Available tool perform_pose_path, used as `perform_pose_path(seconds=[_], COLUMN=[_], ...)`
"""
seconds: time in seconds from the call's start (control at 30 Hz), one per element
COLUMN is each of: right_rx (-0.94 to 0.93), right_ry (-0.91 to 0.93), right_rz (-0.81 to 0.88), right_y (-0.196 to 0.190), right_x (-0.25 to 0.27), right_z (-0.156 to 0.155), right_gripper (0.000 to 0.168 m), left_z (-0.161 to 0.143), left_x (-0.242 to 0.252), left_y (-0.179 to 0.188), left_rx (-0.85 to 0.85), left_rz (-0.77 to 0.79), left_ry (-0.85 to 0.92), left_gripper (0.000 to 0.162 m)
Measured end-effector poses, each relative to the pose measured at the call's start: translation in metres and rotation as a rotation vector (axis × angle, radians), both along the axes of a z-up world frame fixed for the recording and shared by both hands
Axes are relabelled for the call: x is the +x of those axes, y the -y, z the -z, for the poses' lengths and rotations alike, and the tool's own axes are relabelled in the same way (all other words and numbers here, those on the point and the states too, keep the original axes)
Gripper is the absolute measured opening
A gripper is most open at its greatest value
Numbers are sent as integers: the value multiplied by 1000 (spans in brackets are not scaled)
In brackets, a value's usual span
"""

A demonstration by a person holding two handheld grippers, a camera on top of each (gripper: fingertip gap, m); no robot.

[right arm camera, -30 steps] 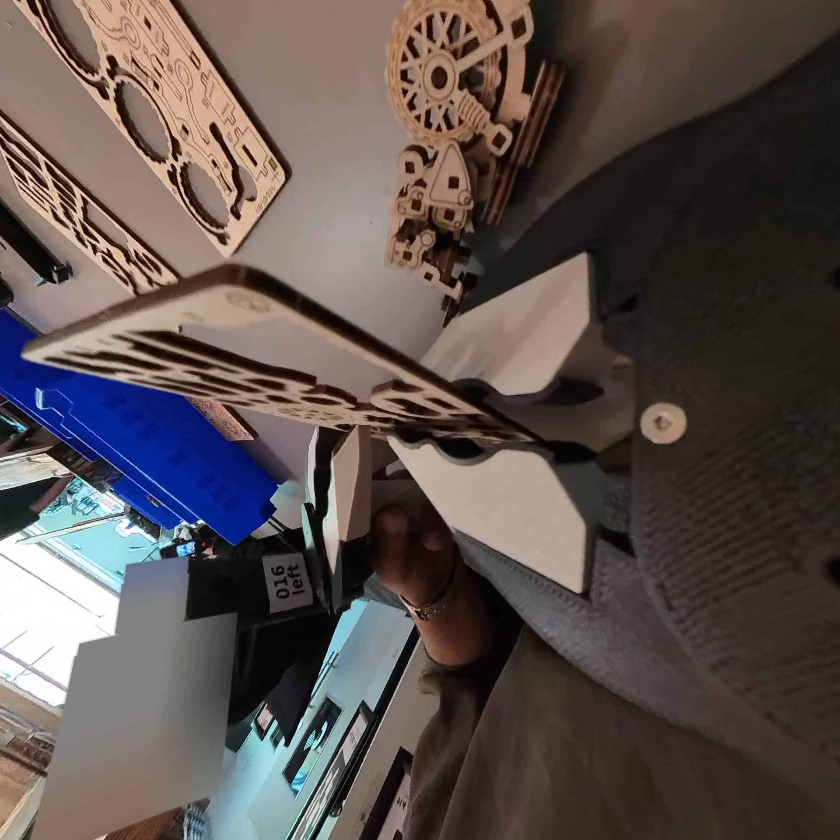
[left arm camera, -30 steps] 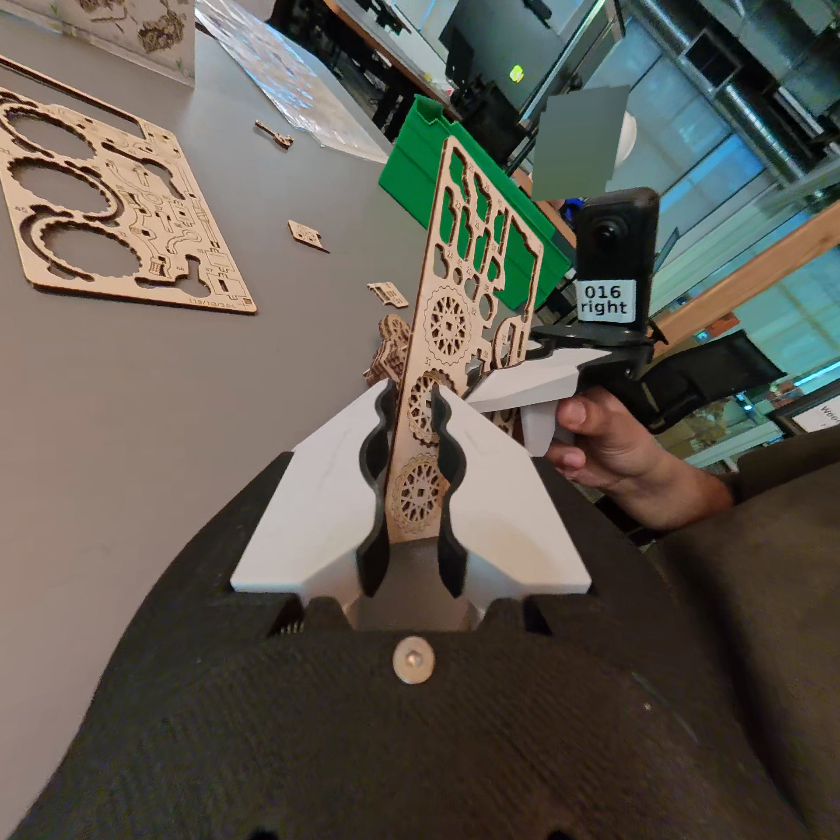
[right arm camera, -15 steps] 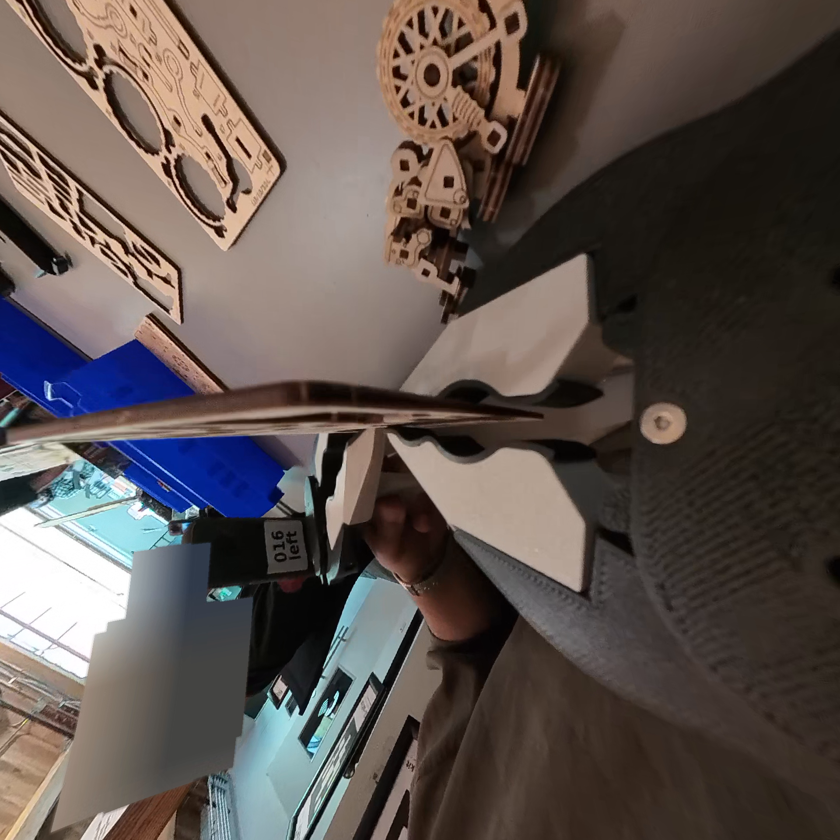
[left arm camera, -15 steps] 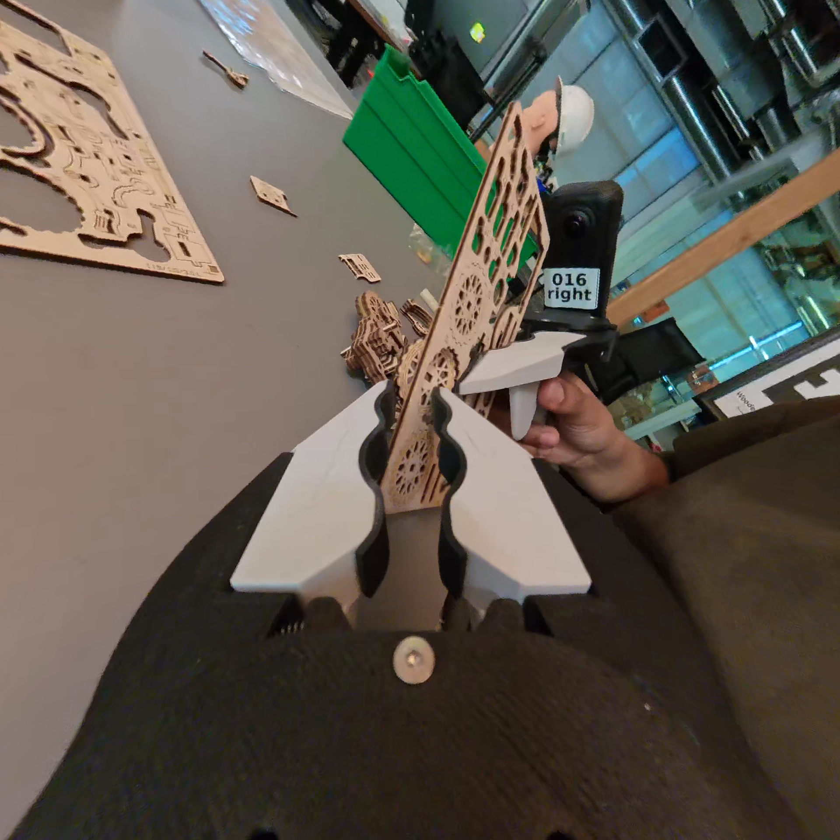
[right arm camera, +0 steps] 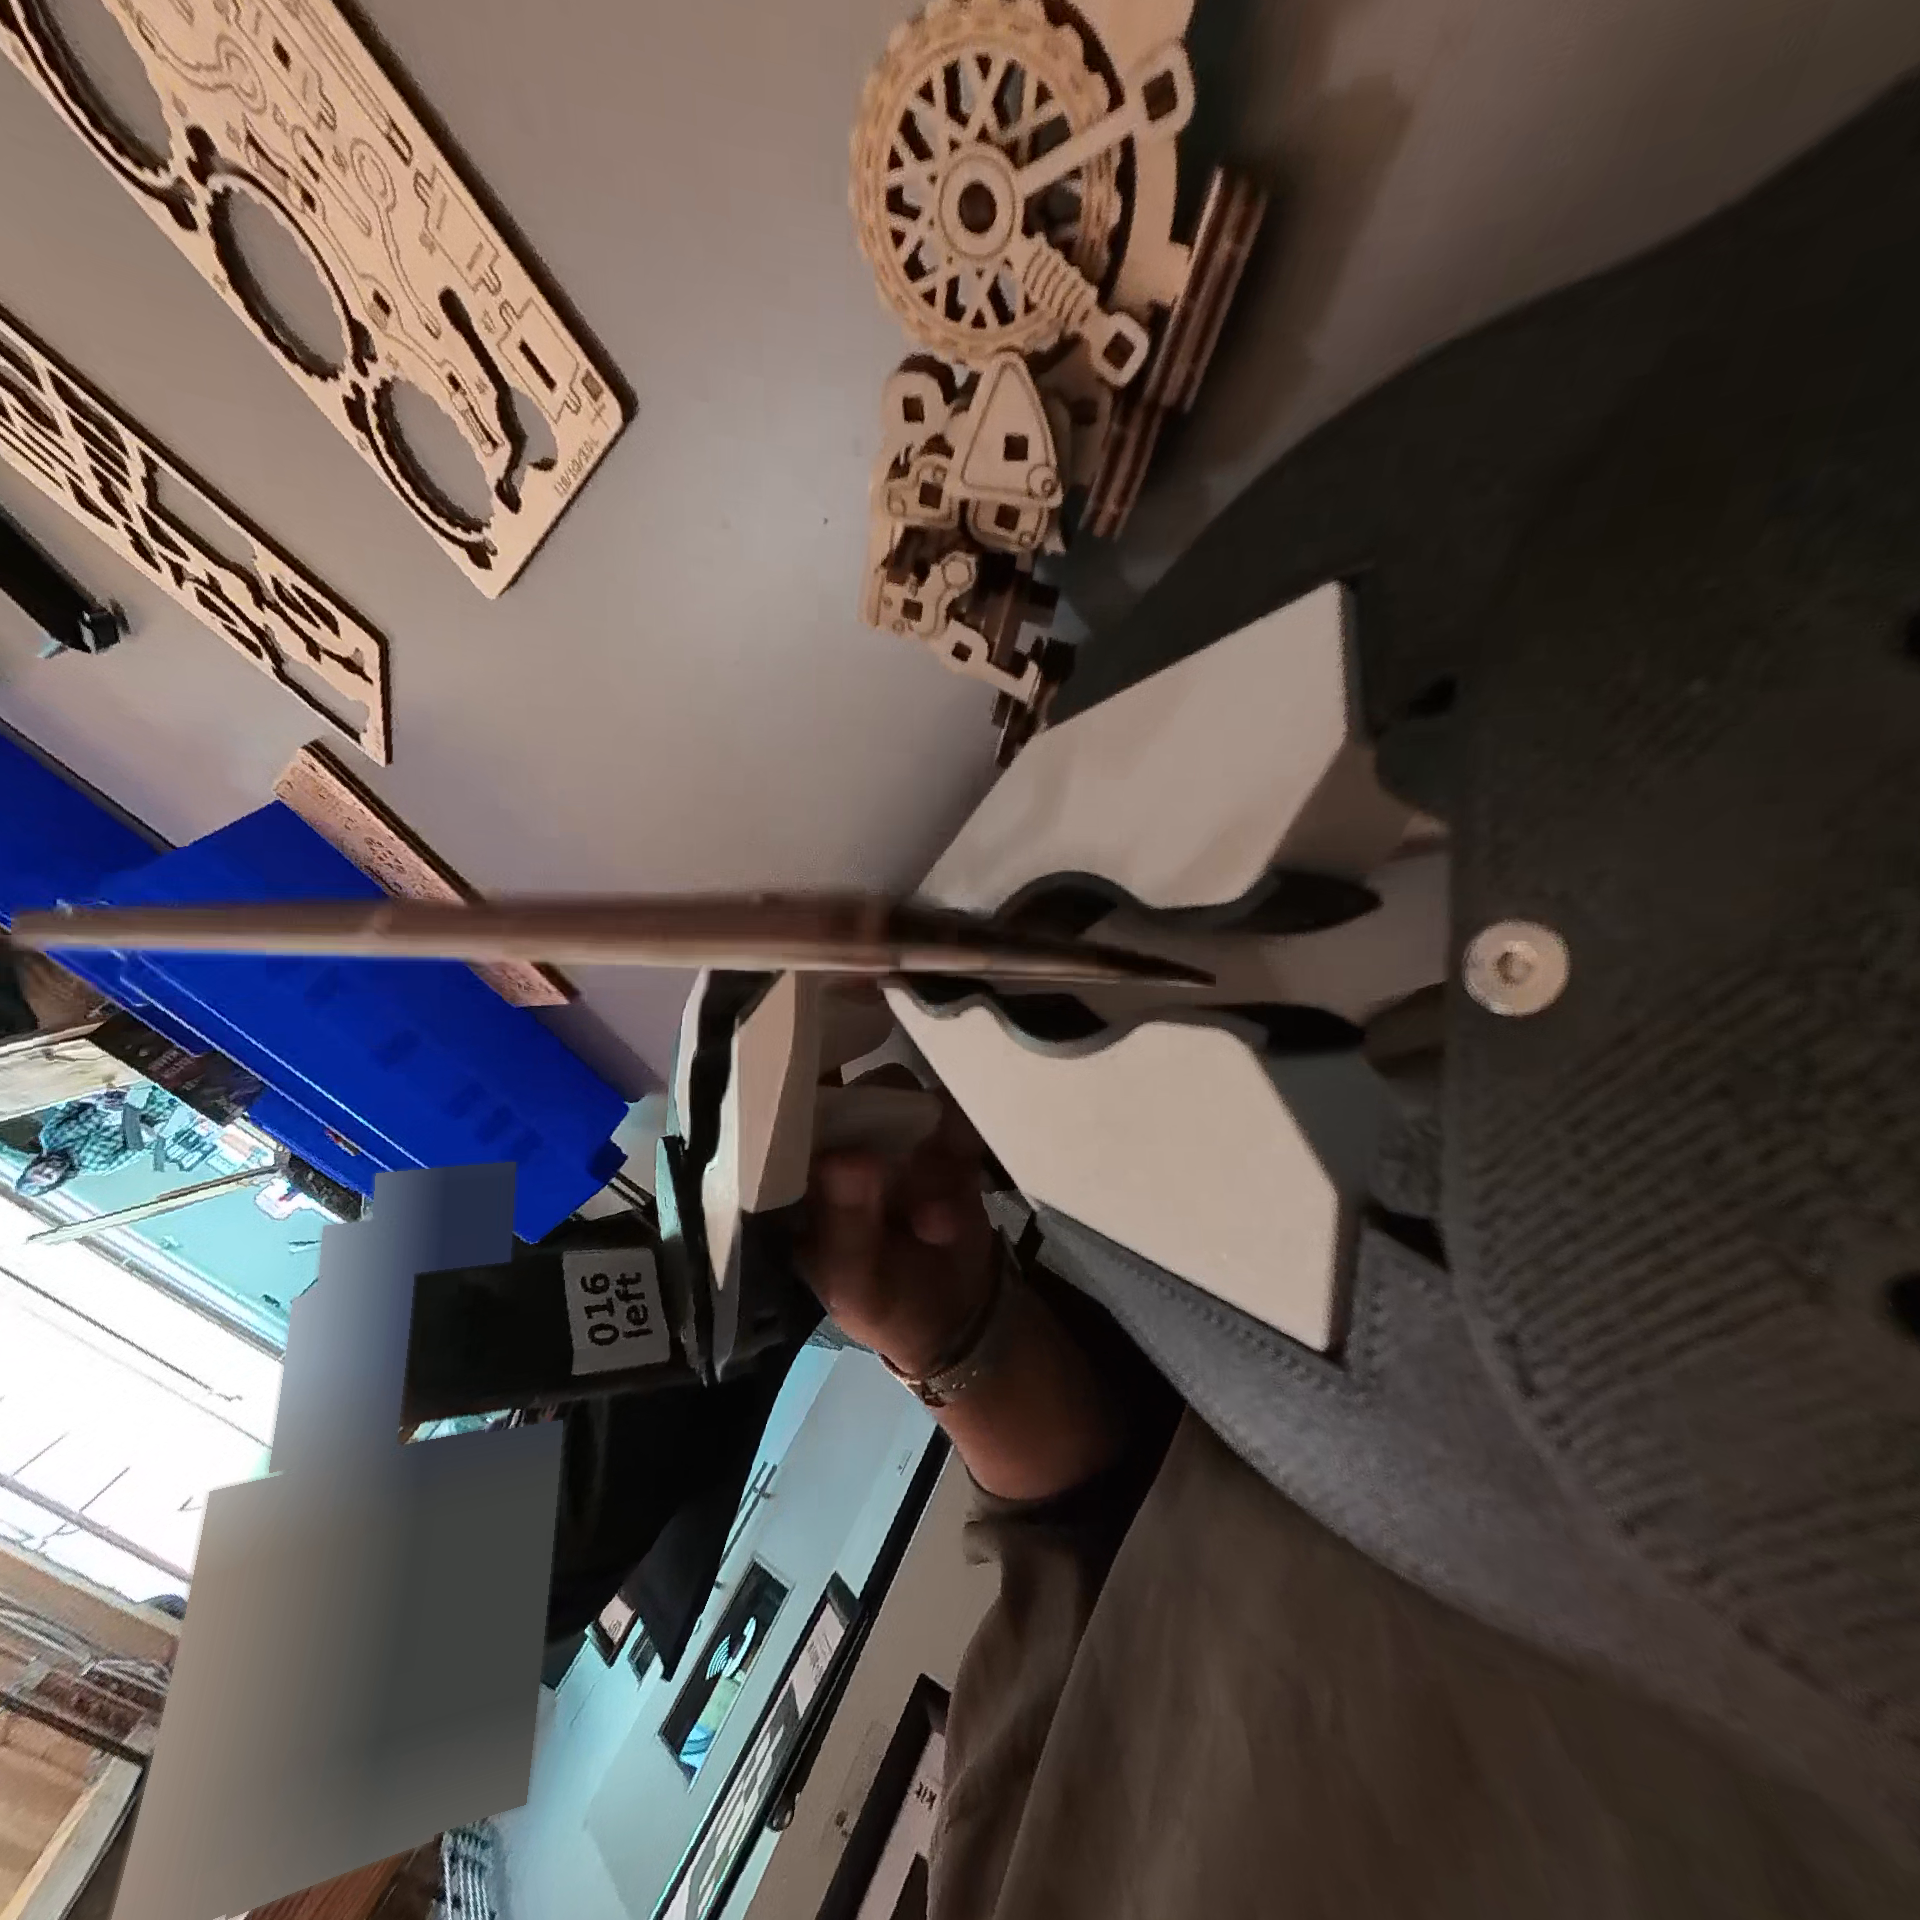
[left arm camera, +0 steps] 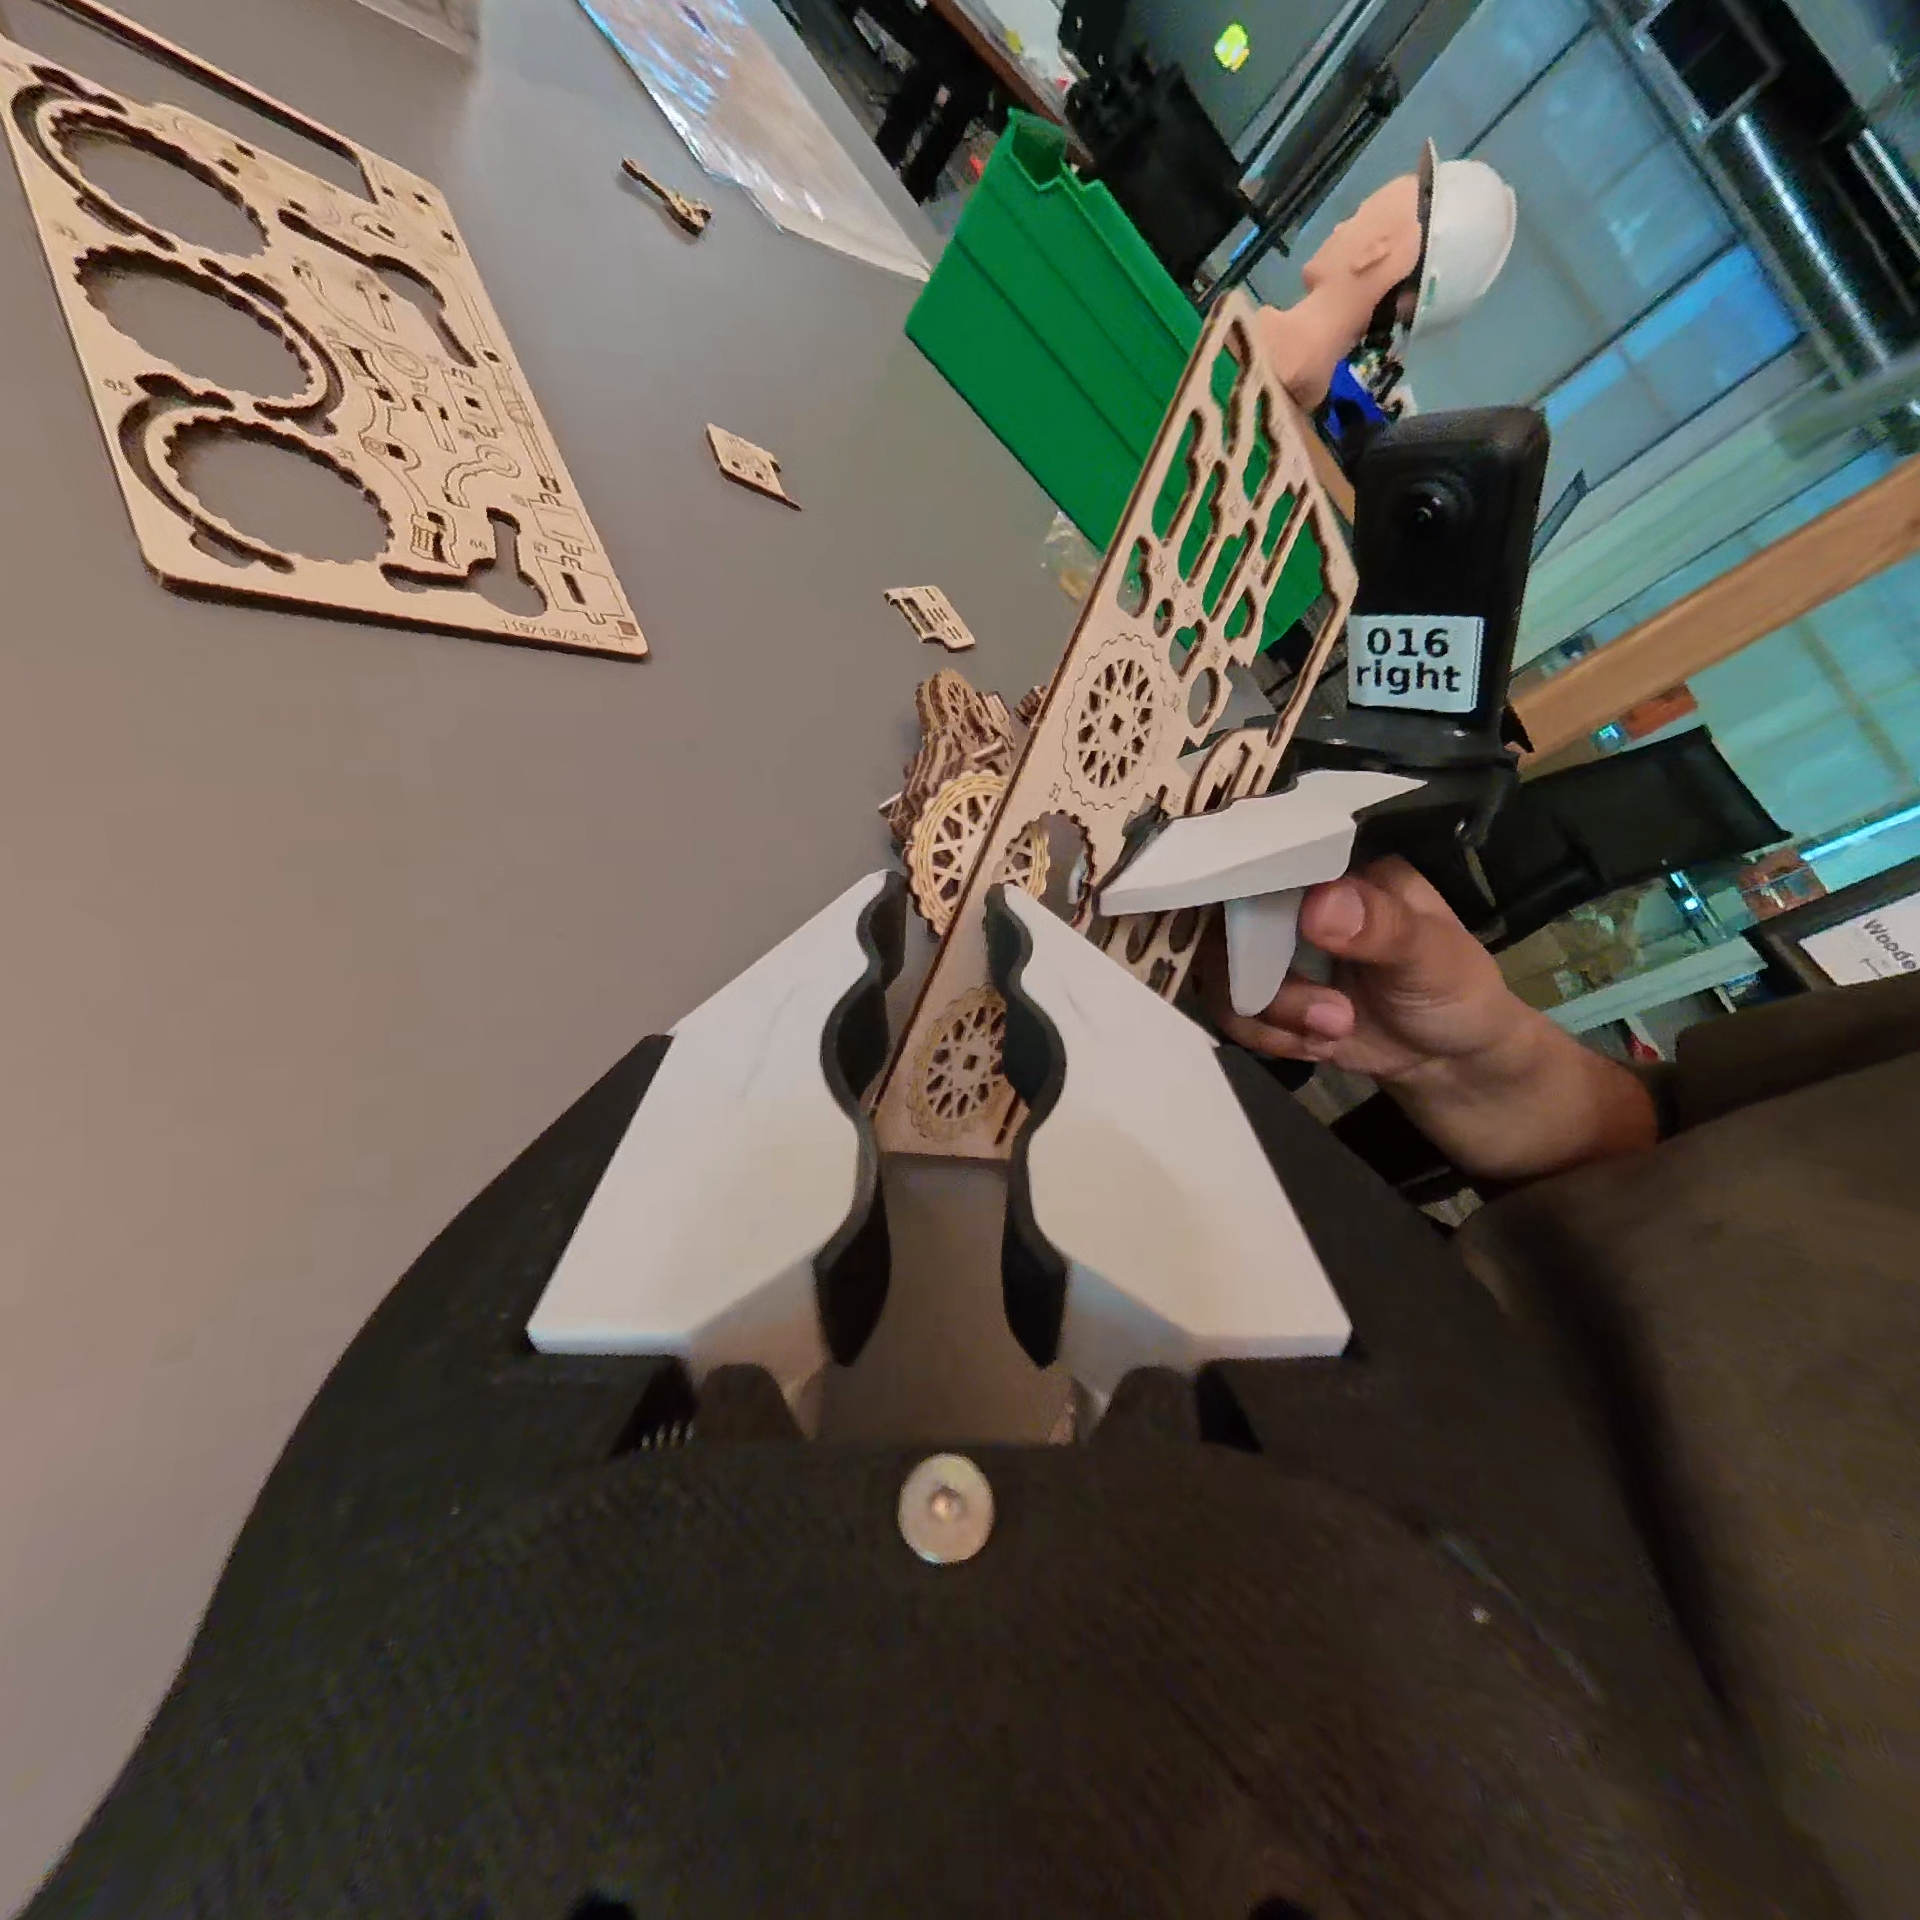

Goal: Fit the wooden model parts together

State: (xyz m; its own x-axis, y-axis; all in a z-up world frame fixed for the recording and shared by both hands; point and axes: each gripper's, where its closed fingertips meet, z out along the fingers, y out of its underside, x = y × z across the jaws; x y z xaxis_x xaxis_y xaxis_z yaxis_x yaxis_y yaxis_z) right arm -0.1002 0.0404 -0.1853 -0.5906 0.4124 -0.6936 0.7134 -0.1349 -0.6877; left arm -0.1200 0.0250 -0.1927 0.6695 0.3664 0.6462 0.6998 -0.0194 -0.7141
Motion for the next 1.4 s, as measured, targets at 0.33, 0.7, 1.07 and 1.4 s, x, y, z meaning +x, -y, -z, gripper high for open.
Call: perform_pose_path(seconds=[0.33,0.7,1.07,1.4], right_rx=[3,-32,-8,29], right_ry=[2,7,-11,-41], right_rz=[0,-46,-153,-143], right_y=[-2,0,13,11], right_x=[-1,2,18,20], right_z=[1,-2,-1,-6], right_gripper=[2,1,2,21], left_z=[-6,-14,-16,-13], left_x=[0,10,13,-1], left_y=[2,4,6,20], left_rx=[66,58,65,-21], left_rz=[42,139,163,86], left_ry=[54,-28,-14,-64], left_gripper=[5,11,24,2])
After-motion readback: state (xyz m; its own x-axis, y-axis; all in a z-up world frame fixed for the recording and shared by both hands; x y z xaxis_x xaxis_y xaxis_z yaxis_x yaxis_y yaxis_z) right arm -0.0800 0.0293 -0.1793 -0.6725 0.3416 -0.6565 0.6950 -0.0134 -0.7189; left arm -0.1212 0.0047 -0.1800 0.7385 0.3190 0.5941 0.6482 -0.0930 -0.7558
